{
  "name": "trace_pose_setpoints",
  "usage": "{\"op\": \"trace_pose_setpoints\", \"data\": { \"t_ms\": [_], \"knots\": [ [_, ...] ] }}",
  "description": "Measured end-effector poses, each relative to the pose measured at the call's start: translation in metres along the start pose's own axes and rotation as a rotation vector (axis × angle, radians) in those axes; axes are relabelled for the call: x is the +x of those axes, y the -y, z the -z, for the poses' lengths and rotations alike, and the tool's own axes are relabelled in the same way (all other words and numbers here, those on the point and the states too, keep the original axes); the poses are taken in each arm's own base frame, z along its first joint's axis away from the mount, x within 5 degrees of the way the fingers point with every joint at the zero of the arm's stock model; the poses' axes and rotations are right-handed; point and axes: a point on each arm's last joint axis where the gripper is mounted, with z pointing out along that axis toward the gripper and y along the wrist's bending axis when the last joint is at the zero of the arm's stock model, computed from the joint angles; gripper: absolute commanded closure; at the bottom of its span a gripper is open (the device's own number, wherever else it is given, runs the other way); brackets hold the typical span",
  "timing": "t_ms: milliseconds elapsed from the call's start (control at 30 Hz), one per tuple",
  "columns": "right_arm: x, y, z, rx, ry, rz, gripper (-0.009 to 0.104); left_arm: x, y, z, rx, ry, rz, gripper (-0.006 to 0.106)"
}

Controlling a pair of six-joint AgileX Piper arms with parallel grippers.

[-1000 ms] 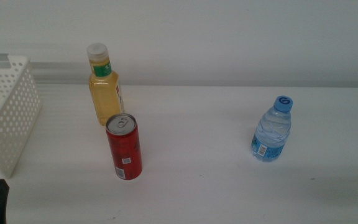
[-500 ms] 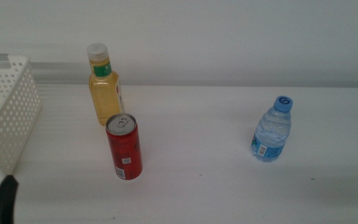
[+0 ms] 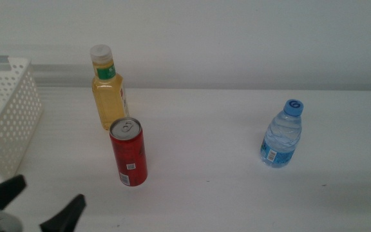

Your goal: Use arms to grab the bottles and put them into the dustbin to the left of the table.

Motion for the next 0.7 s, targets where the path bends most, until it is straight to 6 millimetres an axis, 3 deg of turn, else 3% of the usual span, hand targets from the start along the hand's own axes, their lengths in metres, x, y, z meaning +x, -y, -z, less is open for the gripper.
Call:
{"op": "trace_pose_setpoints", "data": {
  "t_ms": [200,700],
  "knots": [
    [0.0,0.0,0.0,0.0,0.0,0.0,0.013,0.006,0.008,-0.021,0.061,-0.074,0.018,0.007],
    [0.0,0.0,0.0,0.0,0.0,0.0,0.013,0.02,0.01,-0.066,0.036,-0.055,0.014,0.007]
  ]
}}
